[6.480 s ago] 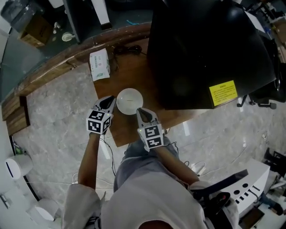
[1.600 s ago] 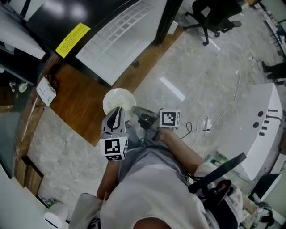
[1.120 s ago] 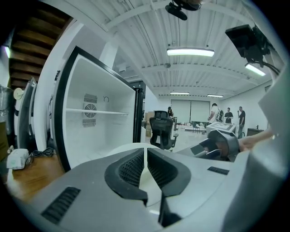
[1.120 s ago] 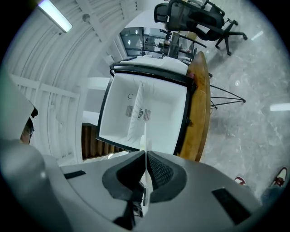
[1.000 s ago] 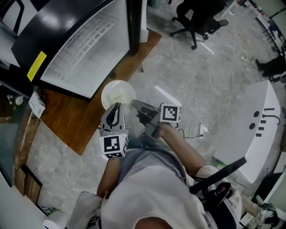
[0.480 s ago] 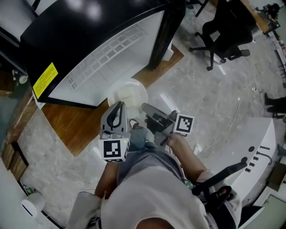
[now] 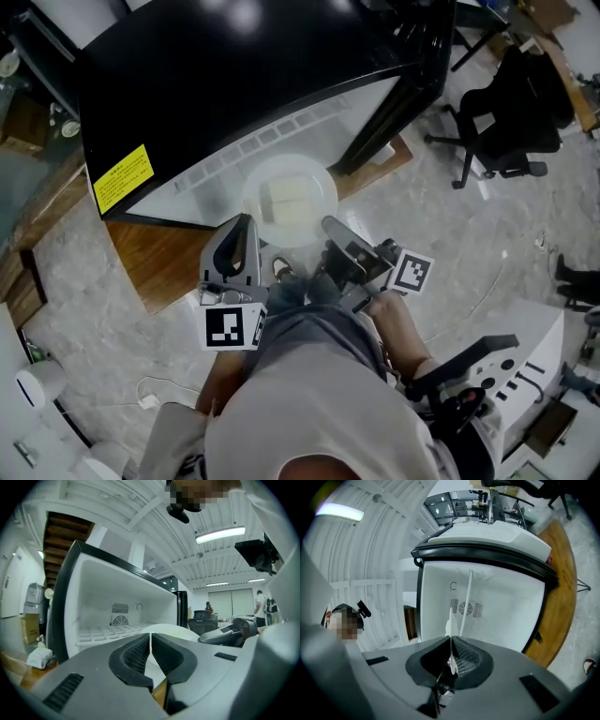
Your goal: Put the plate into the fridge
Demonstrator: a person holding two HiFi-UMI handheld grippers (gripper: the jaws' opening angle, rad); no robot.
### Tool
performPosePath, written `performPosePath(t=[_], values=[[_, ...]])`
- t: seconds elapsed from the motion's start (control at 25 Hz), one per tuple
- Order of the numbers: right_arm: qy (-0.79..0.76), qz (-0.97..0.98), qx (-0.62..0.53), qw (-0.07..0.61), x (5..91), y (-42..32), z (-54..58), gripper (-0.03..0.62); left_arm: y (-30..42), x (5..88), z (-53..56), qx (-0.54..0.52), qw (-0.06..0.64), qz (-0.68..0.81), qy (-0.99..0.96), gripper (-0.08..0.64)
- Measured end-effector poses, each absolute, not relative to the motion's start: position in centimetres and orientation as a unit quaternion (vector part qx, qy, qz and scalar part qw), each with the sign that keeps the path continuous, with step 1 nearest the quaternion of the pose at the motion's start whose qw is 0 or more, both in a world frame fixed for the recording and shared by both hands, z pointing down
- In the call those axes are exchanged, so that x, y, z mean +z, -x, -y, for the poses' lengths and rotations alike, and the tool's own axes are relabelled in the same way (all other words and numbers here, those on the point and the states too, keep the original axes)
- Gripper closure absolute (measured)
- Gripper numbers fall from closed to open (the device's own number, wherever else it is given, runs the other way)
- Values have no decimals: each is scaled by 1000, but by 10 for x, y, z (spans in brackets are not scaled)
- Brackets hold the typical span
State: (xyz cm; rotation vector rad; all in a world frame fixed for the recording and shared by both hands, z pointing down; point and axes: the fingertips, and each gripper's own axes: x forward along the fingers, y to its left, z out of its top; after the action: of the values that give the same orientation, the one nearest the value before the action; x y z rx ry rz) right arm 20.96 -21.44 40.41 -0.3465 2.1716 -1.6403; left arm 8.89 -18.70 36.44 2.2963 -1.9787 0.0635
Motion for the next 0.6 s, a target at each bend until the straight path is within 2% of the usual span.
performPosePath(t=[0.2,0.6], values=[[84,-795,-574,180,379,-195,245,568,-87,358,193,11,64,681,-730,531],[45,-778,-610,143,382,-155,291,568,-103,358,215,-2,61,708,-703,529]])
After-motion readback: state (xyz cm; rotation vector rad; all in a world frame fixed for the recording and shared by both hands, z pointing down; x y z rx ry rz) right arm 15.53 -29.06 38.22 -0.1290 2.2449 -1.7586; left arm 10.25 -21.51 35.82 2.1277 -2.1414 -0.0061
